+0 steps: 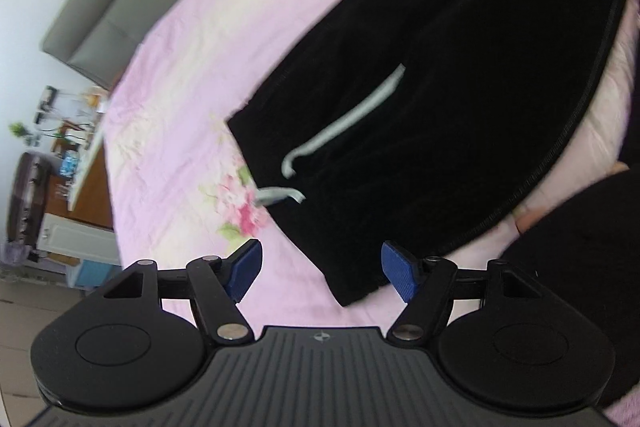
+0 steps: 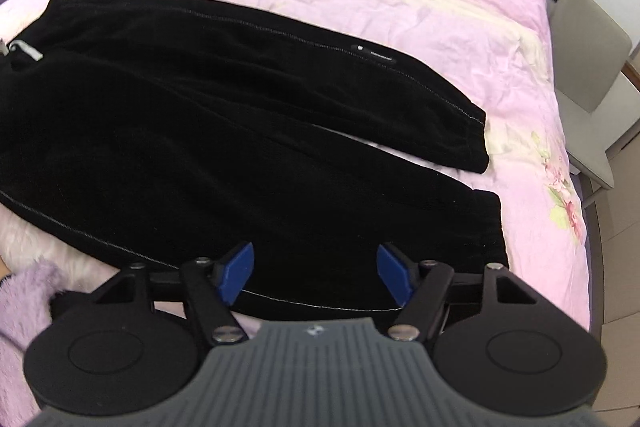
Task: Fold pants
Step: 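Grasp the waistband of the black pants with both grippers and lift it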
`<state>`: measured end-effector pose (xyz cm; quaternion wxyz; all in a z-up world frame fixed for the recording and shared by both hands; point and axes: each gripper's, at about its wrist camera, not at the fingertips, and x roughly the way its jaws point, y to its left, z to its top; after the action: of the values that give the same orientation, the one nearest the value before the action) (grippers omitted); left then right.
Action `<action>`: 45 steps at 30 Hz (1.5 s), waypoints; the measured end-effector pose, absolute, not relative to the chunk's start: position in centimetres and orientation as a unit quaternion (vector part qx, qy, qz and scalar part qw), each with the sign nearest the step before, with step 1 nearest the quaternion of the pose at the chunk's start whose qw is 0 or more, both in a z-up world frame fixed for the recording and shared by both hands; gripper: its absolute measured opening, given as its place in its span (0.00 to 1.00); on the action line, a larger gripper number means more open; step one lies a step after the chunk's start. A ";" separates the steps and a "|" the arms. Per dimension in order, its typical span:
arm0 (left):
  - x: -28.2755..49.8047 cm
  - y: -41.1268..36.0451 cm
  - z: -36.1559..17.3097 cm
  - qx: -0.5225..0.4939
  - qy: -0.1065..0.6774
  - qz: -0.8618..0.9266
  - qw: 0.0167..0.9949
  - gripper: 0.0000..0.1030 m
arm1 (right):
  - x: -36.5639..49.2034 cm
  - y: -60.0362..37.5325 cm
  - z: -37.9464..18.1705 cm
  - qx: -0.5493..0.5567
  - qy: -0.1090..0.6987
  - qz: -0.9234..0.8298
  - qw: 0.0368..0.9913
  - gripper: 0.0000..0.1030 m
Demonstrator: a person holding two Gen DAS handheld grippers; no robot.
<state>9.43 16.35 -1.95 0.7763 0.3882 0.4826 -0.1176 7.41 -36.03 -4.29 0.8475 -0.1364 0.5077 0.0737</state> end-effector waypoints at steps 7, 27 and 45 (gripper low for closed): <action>10.5 16.9 -9.8 0.430 0.529 -0.156 0.715 0.78 | 8.1 -37.8 -6.4 -0.224 0.537 0.098 0.807 0.64; 16.5 17.0 -21.6 0.470 0.595 -0.238 0.607 0.83 | 9.3 -38.5 -14.7 -0.380 0.590 0.178 0.690 0.73; 17.9 19.4 -17.3 0.368 0.508 -0.102 0.772 0.18 | 6.4 -38.1 -10.5 -0.384 0.515 0.175 0.746 0.10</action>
<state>17.93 19.36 -17.30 0.7723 0.3680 0.5077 -0.1017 6.40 -38.15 -10.47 0.7464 -0.3836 0.5147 0.1755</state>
